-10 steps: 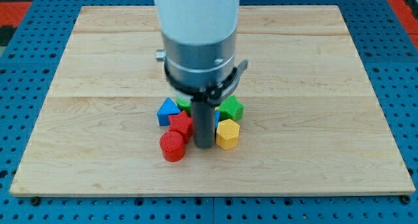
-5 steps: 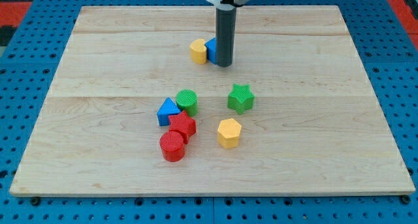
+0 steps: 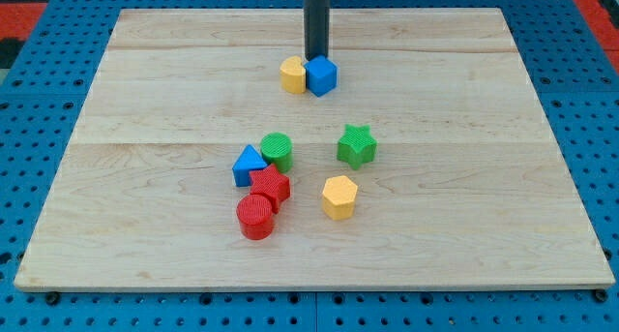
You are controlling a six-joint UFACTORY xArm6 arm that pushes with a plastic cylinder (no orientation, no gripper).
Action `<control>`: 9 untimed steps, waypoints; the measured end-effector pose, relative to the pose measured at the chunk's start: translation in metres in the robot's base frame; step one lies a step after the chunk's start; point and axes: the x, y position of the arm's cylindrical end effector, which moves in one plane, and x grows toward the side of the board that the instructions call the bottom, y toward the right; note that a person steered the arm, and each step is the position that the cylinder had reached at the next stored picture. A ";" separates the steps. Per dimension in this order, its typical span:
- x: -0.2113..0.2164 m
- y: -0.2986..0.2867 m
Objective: Push the blue cube parallel to the top of the green circle
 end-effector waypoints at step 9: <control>0.054 -0.027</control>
